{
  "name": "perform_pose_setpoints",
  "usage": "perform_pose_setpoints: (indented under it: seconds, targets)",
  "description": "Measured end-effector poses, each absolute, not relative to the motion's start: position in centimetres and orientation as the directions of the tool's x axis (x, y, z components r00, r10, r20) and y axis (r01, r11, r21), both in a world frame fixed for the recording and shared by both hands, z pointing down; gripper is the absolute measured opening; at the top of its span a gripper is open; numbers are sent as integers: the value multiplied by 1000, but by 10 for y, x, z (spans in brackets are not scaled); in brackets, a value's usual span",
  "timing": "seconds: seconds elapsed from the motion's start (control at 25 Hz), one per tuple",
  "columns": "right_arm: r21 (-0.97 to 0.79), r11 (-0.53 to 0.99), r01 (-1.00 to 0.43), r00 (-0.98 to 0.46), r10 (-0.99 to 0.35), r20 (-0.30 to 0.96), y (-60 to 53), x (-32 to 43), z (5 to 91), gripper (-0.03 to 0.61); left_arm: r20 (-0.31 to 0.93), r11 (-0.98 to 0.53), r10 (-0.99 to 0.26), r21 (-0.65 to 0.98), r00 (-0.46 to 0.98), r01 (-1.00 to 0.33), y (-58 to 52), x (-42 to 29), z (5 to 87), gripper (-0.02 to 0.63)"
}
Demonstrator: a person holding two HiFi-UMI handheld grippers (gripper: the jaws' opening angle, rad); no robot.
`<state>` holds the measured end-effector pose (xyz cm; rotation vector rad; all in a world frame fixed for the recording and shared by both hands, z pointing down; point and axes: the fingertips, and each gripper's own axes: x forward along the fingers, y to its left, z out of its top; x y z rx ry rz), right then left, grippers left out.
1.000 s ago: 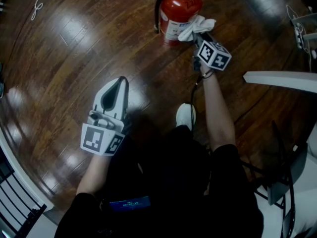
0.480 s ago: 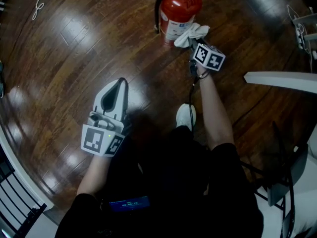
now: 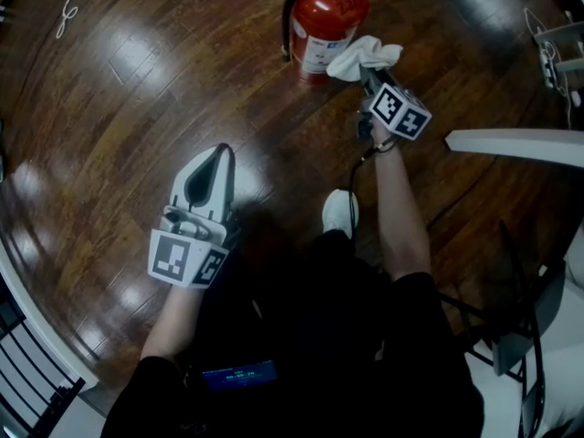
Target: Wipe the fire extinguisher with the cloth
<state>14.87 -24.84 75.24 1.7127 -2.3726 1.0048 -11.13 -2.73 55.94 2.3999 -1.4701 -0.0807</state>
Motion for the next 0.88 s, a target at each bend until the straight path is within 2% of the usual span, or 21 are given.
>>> perform_pose_setpoints:
  seconds: [0.24, 0.44, 0.68, 0.88]
  targets:
    - [-563, 239, -791, -376, -916, 140, -237, 166, 646, 115, 111, -428, -871, 308, 479, -850, -25, -109, 558, 2]
    - [-544, 388, -744, -438, -898, -42, -223, 144, 550, 115, 105, -438, -867, 306, 487, -845, -25, -106, 555, 2]
    - [-487, 502, -715, -533, -842, -85, -225, 95, 510, 116, 101, -437, -868, 309, 486, -845, -26, -106, 555, 2]
    - [-422, 542, -726, -582, -812, -42, -227, 60, 520, 116, 101, -436, -869, 309, 485, -845, -27, -108, 555, 2]
